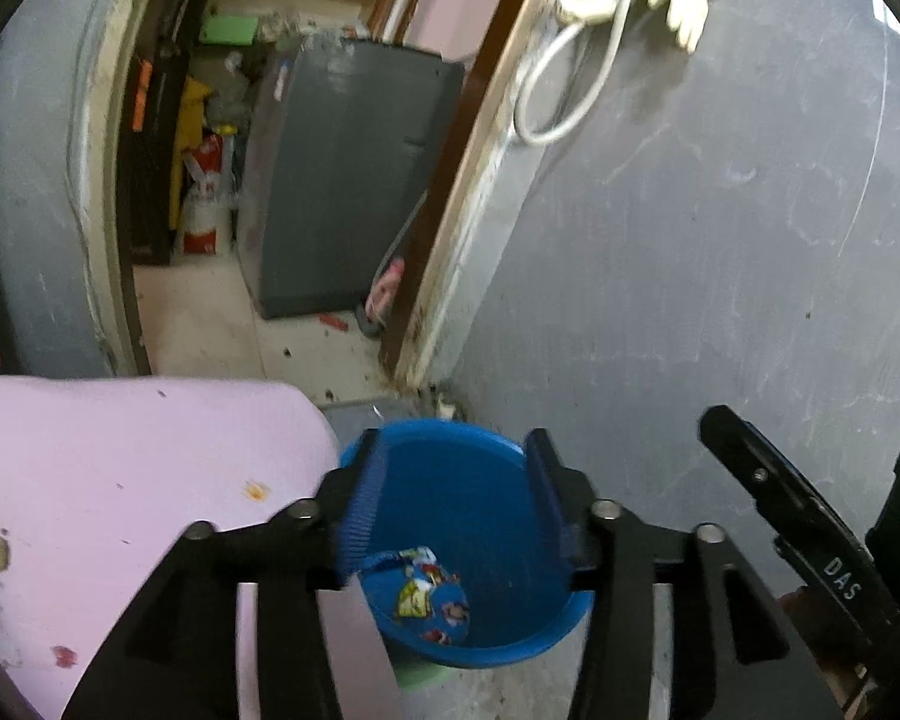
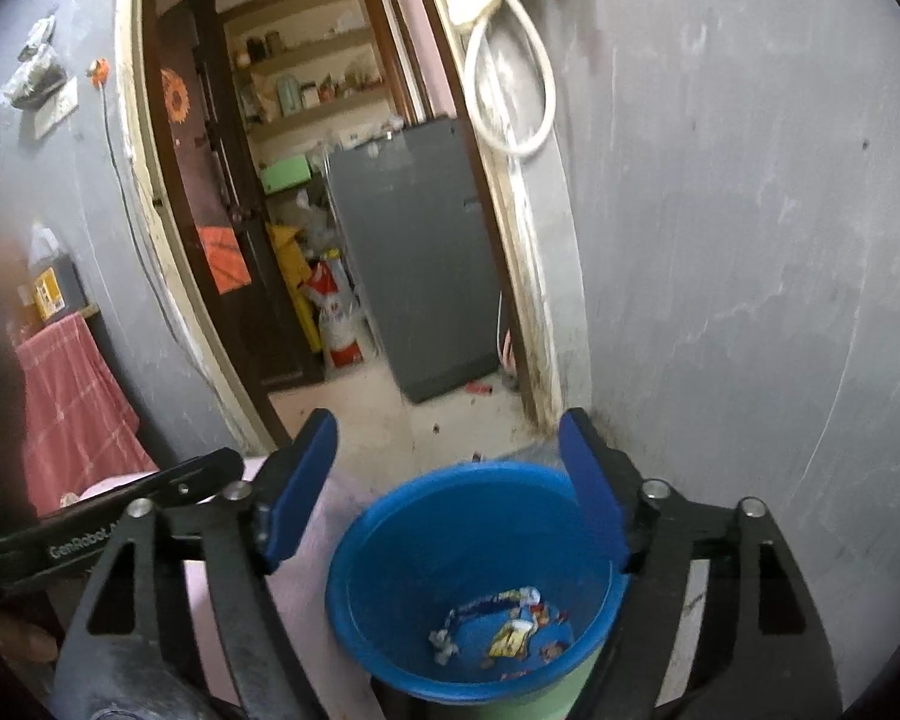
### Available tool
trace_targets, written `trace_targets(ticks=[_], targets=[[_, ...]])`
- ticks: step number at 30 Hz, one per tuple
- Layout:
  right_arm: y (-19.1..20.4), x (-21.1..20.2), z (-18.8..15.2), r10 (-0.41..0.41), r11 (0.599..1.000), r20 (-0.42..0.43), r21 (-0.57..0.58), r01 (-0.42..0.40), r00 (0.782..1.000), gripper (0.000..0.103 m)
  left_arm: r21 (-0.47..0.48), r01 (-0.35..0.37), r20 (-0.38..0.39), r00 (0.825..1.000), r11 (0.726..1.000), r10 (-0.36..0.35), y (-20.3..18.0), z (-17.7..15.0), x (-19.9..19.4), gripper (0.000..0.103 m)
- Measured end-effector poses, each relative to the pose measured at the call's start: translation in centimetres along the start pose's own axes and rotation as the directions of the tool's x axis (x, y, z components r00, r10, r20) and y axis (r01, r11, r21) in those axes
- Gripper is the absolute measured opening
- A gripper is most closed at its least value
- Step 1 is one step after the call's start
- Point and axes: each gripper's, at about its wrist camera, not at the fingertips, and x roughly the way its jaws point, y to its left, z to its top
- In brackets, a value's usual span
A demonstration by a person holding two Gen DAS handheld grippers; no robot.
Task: Collect trash
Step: 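Move both open tools back over the table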
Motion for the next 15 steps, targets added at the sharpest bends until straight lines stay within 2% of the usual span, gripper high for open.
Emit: trace_targets(ticks=[2, 4, 6, 7, 9, 15], targets=[[0.5, -1.0, 0.5, -0.001, 1.0, 0.037, -0.013, 0.002, 0.999, 0.083, -0.004, -0.008, 0.037, 0.999, 1.0, 0.008, 0.2, 0.5, -1.3, 0.061], [1.0, -2.0, 0.9, -0.004, 1.0, 0.074, -0.029, 0.007, 0.997, 0.092, -0.002, -0.021, 0.076, 0.997, 1.0, 0.021, 0.5, 1.0, -2.7, 0.07], [1.6, -2.7, 1.2, -0.007, 0.999, 0.099, -0.038, 0.011, 0.995, 0.099, 0.001, -0.039, 0.108, 0.993, 0.999, 0.038, 0.9, 1.5, -4.1, 0.084], [1.9, -3.2, 1.3, -0.005, 0.999, 0.115, -0.043, 0.01, 0.993, 0.102, 0.002, -0.054, 0.128, 0.99, 0.999, 0.053, 1.2, 1.6, -4.9, 0.087], [2.4, -3.9, 1.5, 0.001, 0.999, 0.137, -0.05, 0.006, 0.991, 0.103, 0.002, -0.082, 0.171, 0.982, 0.997, 0.08, 1.8, 1.8, -6.7, 0.099], [4.5, -5.8, 1.6, 0.035, 0.996, 0.186, -0.086, -0.019, 0.982, 0.103, 0.003, -0.157, 0.254, 0.955, 0.988, 0.151, 3.4, 1.4, -11.3, 0.101]])
